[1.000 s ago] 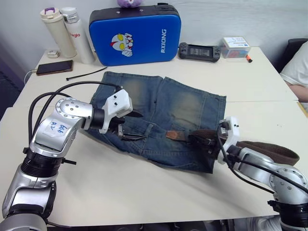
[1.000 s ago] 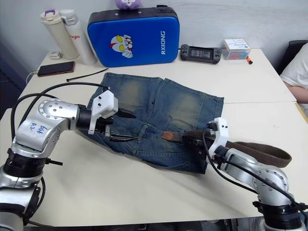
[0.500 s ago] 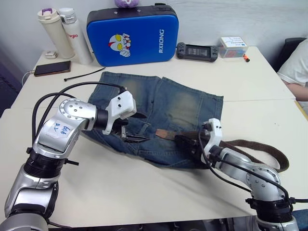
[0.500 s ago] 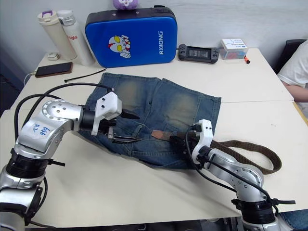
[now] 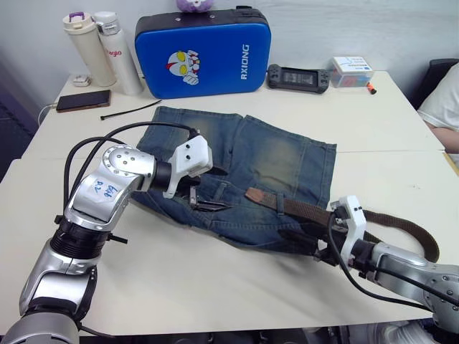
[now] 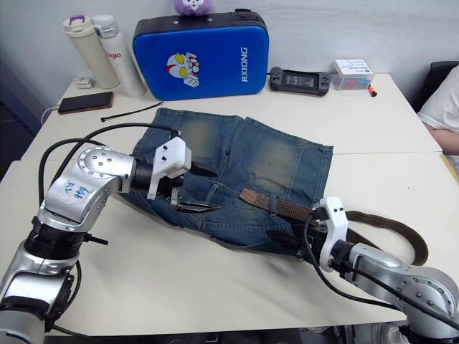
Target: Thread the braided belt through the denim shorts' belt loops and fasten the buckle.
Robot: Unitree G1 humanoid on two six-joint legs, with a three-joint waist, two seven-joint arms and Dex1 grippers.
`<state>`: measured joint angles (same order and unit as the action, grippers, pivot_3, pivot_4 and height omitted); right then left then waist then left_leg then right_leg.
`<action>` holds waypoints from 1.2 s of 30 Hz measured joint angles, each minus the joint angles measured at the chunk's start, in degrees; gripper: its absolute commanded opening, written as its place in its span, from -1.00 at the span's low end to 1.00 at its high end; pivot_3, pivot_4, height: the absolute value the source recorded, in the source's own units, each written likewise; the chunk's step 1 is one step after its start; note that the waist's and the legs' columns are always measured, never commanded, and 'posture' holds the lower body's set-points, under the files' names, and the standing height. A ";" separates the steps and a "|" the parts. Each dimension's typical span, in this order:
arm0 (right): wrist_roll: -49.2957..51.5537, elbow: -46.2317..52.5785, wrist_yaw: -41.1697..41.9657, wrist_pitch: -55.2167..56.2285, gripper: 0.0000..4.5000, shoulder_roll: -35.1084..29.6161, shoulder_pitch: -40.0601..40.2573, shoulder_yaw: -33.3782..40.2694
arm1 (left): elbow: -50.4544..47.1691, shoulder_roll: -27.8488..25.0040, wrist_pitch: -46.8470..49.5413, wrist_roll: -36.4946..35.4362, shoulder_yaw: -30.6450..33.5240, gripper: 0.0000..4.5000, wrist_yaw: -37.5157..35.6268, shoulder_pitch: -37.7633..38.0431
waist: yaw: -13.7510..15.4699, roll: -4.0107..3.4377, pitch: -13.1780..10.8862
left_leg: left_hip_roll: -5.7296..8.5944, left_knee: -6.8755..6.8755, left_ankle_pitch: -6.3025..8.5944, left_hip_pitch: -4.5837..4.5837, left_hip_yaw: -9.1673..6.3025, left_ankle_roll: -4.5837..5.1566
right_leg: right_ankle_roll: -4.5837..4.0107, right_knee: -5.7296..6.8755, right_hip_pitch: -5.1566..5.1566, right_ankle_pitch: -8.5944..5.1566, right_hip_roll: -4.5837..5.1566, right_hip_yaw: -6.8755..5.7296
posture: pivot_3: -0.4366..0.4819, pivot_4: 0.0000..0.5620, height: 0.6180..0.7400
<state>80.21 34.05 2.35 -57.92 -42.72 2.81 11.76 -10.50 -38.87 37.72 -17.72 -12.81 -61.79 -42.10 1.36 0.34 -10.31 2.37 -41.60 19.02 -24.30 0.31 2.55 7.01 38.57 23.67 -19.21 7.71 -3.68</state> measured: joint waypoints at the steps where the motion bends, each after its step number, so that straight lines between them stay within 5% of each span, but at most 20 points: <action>1: 0.78 0.92 0.64 0.06 0.99 -1.13 -0.02 0.24 | 0.09 0.04 -0.23 0.06 -0.10 1.00 -0.05 0.00 | 0.04 0.00 0.00 | 0.00 0.00 0.00 0.00 0.00 0.00 | 0.00 -0.02 0.00 0.00 0.00 0.00 | -0.05 -0.47 -0.24; 12: 5.20 5.55 8.44 1.70 0.99 -9.93 0.22 6.84 | 0.20 1.96 -3.15 0.34 -0.10 1.00 0.53 0.02 | 0.29 0.02 -0.01 | 0.02 -0.02 0.00 0.00 -0.06 0.00 | 0.01 -0.23 -0.14 0.00 0.04 -0.05 | -0.05 -0.47 -0.24; 17: -5.99 9.75 18.36 2.59 0.99 -19.83 0.67 7.29 | 2.75 5.74 -9.21 3.37 -2.08 1.00 1.35 -0.47 | 0.50 0.03 -0.02 | 0.00 -0.02 0.00 0.00 -0.05 0.01 | 0.02 -0.36 -0.19 0.01 0.01 -0.08 | -0.05 -0.47 -0.24; 20: -13.87 11.29 22.01 4.52 0.61 -21.75 1.65 7.39 | 6.37 8.20 -12.84 5.14 -3.89 1.00 1.26 -2.70 | 0.74 0.08 -0.04 | 0.01 -0.02 0.00 -0.04 -0.04 0.01 | 0.08 -0.57 -0.20 0.05 0.00 -0.08 | -0.05 -0.47 -0.24; 24: -21.12 11.42 23.73 7.64 -0.36 -20.19 -0.78 2.92 | 11.54 10.21 -19.23 8.33 -6.30 1.00 -0.35 -5.99 | 0.66 0.07 -0.04 | 0.00 -0.02 -0.01 -0.01 -0.02 0.01 | 0.12 -0.55 -0.20 0.07 -0.02 -0.09 | -0.05 -0.47 -0.24; 27: -26.47 11.46 23.20 9.06 -0.87 -16.22 -3.86 -4.95 | 16.86 11.33 -26.10 12.86 -10.11 1.00 -1.48 -7.93 | 0.56 0.11 -0.04 | -0.01 -0.03 -0.02 -0.03 -0.02 0.00 | 0.12 -0.62 -0.18 0.06 -0.03 -0.14 | -0.05 -0.47 -0.24; 31: -35.10 9.24 20.31 9.84 -0.97 -9.40 -4.73 -14.87 | 25.66 12.69 -37.99 20.62 -14.77 1.00 -1.88 -10.81 | 0.76 0.11 -0.04 | 0.07 -0.03 -0.03 -0.13 -0.01 0.00 | 0.15 -0.51 -0.09 0.08 -0.01 -0.18 | -0.05 -0.47 -0.24; 36: -40.23 3.36 13.47 7.05 -0.97 0.24 -5.84 -17.58 | 36.97 18.00 -48.87 27.60 -17.21 1.00 2.20 -15.00 | 1.41 0.11 -0.04 | 0.09 -0.14 -0.04 -0.19 -0.05 0.02 | 0.24 -0.45 -0.11 0.13 0.00 -0.49 | -0.05 -0.47 -0.24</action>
<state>39.98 37.42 15.82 -50.87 -42.48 -3.02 -5.82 26.46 -20.88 -11.15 9.88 -30.02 -59.58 -57.09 2.76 0.45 -10.34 2.46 -41.74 18.99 -24.49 0.26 2.58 7.25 38.12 23.55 -19.08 7.71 -4.17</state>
